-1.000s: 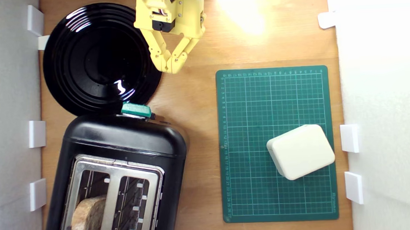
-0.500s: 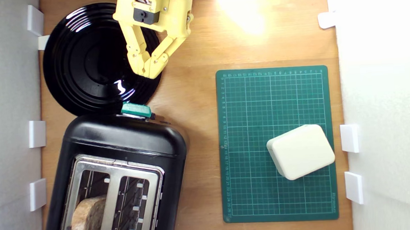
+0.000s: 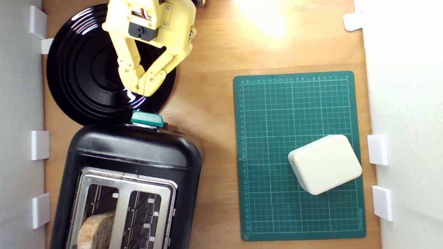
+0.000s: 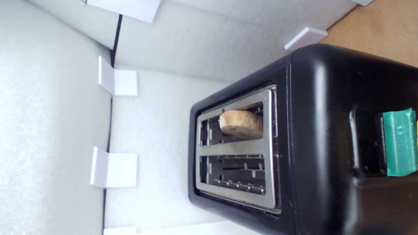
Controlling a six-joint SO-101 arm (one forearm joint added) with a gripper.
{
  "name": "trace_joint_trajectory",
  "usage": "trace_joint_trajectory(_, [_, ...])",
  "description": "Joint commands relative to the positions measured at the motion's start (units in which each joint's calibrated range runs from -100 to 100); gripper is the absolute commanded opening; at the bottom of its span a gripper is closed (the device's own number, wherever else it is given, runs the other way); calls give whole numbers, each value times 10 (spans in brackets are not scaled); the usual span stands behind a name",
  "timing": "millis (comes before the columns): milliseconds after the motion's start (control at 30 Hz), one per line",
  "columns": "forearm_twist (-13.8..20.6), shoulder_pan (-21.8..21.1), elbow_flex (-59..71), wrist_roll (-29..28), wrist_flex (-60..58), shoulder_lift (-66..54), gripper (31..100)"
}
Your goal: Start toaster
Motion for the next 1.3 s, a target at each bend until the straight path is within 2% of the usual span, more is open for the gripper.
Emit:
trace_joint_trajectory(0, [-6,3,-115,13,85,39,313])
trace_joint_trajectory(133, [1,3,-215,16,145,107,313])
trace_joint_trajectory(467, [-1,3,-308,12,151,196,313])
trace_joint_trajectory(1067, [-10,-6,-318,-3,145,257,314])
trace_joint_trajectory(1267, [-21,-5,-318,-23,118,264,314])
